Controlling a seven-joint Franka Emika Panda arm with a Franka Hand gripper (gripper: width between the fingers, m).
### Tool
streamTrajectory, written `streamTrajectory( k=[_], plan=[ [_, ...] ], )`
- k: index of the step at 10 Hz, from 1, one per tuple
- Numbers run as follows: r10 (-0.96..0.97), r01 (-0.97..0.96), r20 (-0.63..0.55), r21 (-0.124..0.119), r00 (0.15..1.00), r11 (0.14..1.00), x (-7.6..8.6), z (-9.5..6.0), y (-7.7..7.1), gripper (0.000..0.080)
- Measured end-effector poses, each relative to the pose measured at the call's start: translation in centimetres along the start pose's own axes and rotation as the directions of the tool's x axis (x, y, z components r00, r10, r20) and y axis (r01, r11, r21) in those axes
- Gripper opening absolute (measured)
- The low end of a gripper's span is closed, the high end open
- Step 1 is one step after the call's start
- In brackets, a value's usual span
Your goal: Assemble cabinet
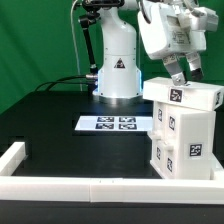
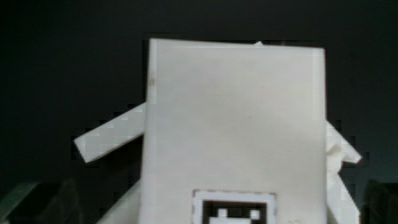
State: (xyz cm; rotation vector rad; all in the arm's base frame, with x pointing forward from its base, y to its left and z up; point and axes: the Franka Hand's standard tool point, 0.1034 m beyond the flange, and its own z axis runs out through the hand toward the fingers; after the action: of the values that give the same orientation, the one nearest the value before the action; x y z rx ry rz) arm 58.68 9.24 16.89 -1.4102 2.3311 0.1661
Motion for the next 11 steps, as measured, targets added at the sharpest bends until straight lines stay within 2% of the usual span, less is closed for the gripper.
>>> streamTrajectory(
  k=[1,3,5,6,10,11],
  plan=[
    [-0.045,0.045,0.000,0.000,0.999,0.999,0.0,0.0,0.0,0.0797],
    [-0.305,0.305,0.011,-0.007,0.952,0.952,-0.5,-0.7,0.0,0.0797],
    [-0.559,0.559,0.024,-0.009,0.829,0.829,-1.2,-1.0,-0.1,0.0797],
    [-0.686,0.687,0.028,-0.036,0.727,0.726,-1.7,-1.0,0.3,0.0797],
    [-0.837,0.838,0.030,-0.031,0.546,0.545,-1.5,-1.0,0.2,0.0797],
    [-0.902,0.903,0.037,-0.031,0.430,0.429,-1.6,-1.3,0.1,0.0797]
  ],
)
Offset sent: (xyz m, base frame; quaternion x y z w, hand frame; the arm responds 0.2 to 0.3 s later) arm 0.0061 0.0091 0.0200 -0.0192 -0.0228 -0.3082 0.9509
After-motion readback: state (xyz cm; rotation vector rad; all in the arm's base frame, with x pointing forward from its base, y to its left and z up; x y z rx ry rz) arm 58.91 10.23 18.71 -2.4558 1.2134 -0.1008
